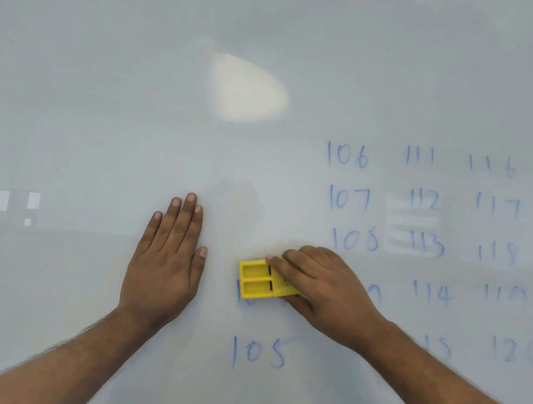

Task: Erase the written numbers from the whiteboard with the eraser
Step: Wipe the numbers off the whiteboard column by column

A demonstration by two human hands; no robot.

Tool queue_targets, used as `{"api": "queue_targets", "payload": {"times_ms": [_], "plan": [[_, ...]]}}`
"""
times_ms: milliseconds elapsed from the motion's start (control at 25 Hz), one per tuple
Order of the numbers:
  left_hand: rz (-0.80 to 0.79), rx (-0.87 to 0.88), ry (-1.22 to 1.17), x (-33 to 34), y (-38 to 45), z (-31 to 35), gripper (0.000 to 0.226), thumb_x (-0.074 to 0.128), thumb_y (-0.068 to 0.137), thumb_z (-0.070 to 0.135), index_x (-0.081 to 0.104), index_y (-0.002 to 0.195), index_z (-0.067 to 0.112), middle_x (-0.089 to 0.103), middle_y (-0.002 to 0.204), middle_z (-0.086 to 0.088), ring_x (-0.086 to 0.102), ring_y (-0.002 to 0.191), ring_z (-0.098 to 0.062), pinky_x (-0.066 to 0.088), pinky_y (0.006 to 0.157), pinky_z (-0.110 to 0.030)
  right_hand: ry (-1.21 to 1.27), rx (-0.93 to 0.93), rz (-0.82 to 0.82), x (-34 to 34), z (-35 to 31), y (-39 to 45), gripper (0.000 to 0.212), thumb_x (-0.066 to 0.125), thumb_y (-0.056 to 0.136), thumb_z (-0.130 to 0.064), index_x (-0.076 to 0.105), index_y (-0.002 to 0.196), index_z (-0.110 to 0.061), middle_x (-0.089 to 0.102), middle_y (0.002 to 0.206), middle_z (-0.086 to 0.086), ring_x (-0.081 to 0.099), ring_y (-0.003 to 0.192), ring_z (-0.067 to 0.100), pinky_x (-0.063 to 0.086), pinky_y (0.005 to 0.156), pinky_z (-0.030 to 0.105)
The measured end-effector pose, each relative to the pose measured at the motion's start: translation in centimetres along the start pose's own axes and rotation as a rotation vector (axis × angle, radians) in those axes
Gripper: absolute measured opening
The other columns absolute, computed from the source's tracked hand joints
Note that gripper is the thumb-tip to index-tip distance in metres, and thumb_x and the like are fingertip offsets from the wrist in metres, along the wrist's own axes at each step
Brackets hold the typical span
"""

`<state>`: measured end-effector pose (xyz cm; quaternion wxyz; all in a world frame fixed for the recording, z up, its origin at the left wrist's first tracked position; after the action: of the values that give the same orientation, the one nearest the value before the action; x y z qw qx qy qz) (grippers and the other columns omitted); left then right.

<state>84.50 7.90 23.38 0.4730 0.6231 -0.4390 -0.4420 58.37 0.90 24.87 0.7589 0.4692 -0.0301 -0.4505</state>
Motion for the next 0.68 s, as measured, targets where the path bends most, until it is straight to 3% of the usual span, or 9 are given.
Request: {"api": "queue_targets", "payload": {"times_ms": [240,480,680], "plan": [[-0.003,0.001,0.0,0.0,-0.6,0.1,0.062,0.03,0.104,0.03,0.017,0.159,0.007,0.015,0.169,-0.008,0.012,0.157,-0.024,0.018,0.126,-0.048,0.12,0.2,0.131,-0.2,-0.6,3.9,0.05,0.061,0.092,-0.031,0.049,0.138,-0.014,0.06,0.12,0.007,0.056,0.104,0.028,0.045,0.09,0.039],[-0.002,0.004,-0.004,0.0,-1.0,0.1,0.061,0.03,0.104,0.031,0.019,0.159,0.006,0.017,0.168,-0.009,0.014,0.156,-0.025,0.019,0.125,-0.049,0.122,0.072,0.008,1.7,-4.1,0.4,0.049,0.059,0.092,-0.027,0.047,0.138,-0.015,0.058,0.121,0.004,0.054,0.103,0.028,0.046,0.09,0.041],[0.003,-0.003,-0.01,0.2,-1.4,0.1,0.061,0.03,0.104,0.03,0.019,0.159,0.006,0.016,0.169,-0.009,0.013,0.156,-0.025,0.018,0.126,-0.048,0.026,0.027,-0.057,1.0,-3.1,-1.2,0.052,0.064,0.086,-0.02,0.048,0.135,-0.015,0.059,0.12,0.002,0.055,0.099,0.026,0.047,0.087,0.038]]}}
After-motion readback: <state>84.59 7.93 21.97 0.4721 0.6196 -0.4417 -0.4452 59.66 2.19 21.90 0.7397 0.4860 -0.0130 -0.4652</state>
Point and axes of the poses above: each hand's wrist, its own y-axis towards the middle knuckle, its own x-axis out of the palm, z = x × y, the point moved 2 cm from there along y, towards the middle knuckle
